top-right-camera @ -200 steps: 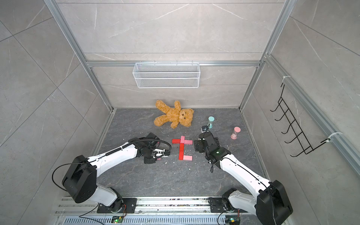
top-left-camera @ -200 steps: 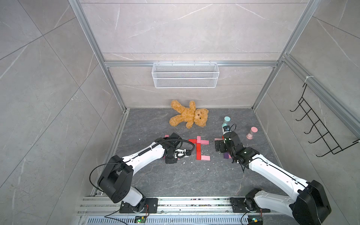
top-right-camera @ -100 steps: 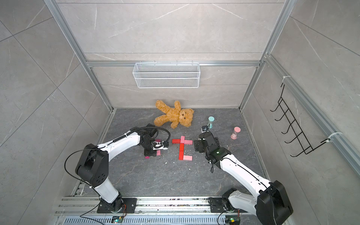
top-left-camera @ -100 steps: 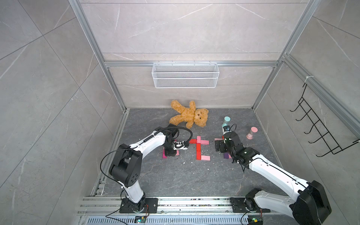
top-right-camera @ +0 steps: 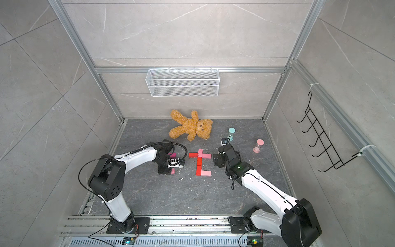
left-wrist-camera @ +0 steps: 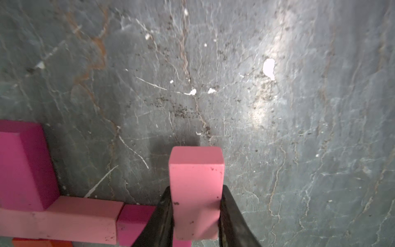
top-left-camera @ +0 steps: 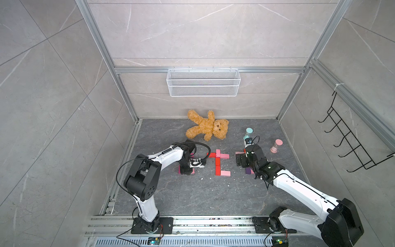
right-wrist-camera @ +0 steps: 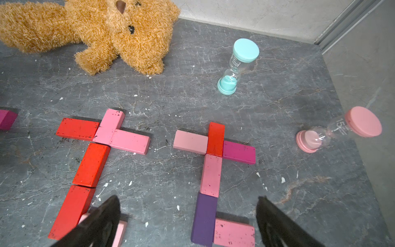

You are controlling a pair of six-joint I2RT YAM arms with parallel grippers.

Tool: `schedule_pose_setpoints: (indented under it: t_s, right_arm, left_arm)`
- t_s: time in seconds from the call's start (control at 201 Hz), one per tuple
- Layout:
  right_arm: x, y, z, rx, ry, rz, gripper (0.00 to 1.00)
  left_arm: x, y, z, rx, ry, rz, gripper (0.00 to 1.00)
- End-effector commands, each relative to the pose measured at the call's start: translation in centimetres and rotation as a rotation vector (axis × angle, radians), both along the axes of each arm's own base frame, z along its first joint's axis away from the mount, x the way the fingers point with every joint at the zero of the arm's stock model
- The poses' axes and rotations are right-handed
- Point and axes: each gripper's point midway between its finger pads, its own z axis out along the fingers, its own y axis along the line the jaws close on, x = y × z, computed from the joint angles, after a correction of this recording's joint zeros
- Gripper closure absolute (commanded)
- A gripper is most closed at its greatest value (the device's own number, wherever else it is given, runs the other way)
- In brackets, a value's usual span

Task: Assemble the letter t with building blocks
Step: Assemble the building block at the center of the board.

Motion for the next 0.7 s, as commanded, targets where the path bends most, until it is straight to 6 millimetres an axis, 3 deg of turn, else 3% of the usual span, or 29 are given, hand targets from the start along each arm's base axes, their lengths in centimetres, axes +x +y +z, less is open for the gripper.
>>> schedule_pose_setpoints:
  t_s: [0.0,0.428,0.697]
  right_arm:
    - [0.0,0.0,0.4,0.016,-0.005,-0.006,0.00]
    - [-0.1,-0.2,0.3,0.011,-0.005,-0.013,0.00]
    - [0.0,-0.2,0.3,0.007,-0.004,-0.016,0.00]
  left_arm:
    - [0.9,0.3,-0.4,0.024,-0.034,-0.032,0.88]
    - [1.7,0.4,-1.6,0.046,-0.071,-0.115,0.87]
    - [0.7,0.5,-2.0,0.043,-0.022,-0.159,0.87]
